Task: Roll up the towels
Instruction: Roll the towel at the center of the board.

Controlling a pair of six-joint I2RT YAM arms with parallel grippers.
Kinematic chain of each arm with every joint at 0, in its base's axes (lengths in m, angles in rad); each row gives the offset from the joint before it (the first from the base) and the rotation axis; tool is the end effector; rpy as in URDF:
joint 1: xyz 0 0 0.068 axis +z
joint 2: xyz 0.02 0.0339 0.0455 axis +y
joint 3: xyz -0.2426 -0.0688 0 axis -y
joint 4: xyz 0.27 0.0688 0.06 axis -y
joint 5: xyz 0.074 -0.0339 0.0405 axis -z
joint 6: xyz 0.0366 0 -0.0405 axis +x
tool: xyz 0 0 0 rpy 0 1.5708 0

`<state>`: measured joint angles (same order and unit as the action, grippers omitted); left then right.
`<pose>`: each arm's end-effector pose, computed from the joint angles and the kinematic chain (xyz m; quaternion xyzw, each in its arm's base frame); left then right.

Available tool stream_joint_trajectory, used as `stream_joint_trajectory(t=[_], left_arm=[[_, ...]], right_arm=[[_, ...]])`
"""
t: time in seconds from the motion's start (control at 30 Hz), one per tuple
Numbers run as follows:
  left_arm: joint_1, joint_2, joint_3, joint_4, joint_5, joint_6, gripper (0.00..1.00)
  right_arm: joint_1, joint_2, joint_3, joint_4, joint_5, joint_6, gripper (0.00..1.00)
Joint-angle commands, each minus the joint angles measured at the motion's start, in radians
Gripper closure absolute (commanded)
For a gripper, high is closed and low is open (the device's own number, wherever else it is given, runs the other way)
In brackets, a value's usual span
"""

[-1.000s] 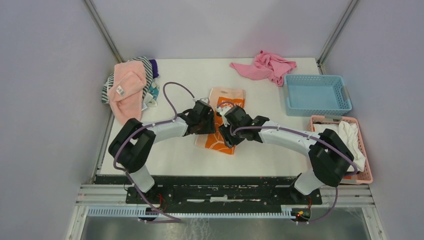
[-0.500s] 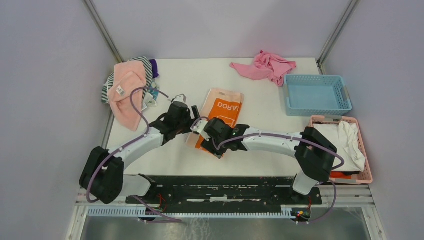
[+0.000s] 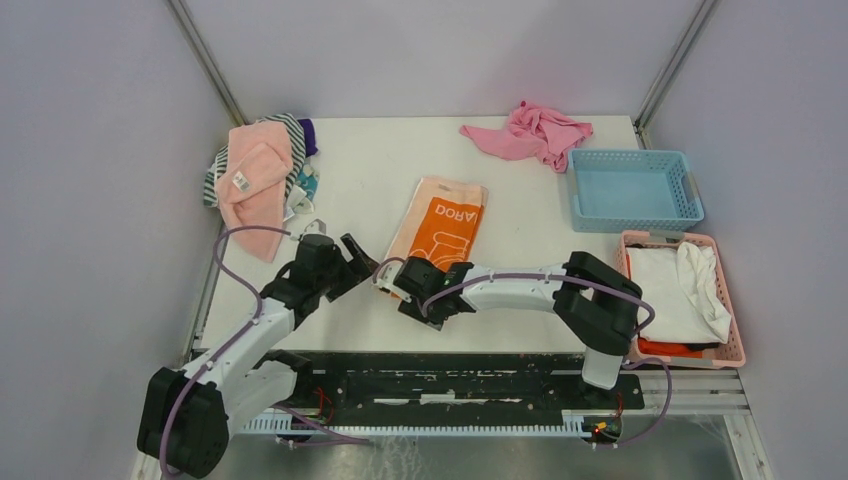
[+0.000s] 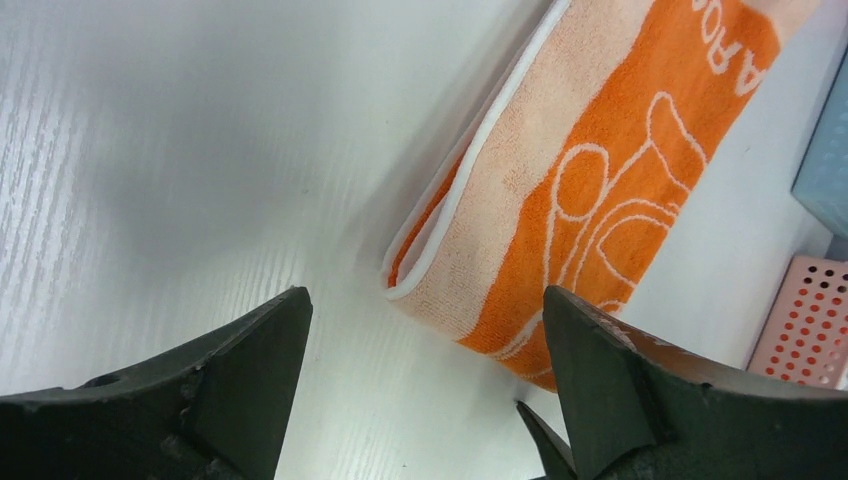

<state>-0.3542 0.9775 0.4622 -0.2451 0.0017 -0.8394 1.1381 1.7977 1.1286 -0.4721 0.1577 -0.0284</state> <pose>0.2148 -0.0795 0.1576 -0.2204 0.8922 -0.2222 0.3256 0.1601 0.3330 0.1293 -0.5224 0.8222 0.0465 0.2212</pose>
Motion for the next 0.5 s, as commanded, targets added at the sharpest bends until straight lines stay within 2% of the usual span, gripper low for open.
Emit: stream_joint_trajectory(t=[0.0,0.07,0.23,0.37,0.43,0.47], left_arm=[[0.008,-0.048,-0.024,-0.008,0.002,-0.099,0.08],[0.007,-0.047,-0.031,-0.011,0.009,-0.117,0.08],[0.005,-0.036,-0.071,0.060,0.081,-0.202,0.08],[-0.010,-0.039,-0.100,0.096,0.095,-0.282,0.08],[-0.031,-0.044,-0.112,0.122,0.093,-0.325,0.08],[-0.047,-0.041,-0.115,0.131,0.089,-0.349,0.08]], right_arm=[[0.006,0.050,0.002,0.001,0.018,0.044,0.45],[-0.005,0.067,-0.002,0.006,0.004,0.069,0.50],[-0.028,0.095,0.002,0.008,-0.058,0.103,0.71],[-0.050,0.039,-0.048,0.077,-0.127,0.138,0.84],[-0.069,-0.001,-0.090,0.128,-0.180,0.166,0.97],[-0.074,-0.018,-0.104,0.148,-0.190,0.177,0.99]])
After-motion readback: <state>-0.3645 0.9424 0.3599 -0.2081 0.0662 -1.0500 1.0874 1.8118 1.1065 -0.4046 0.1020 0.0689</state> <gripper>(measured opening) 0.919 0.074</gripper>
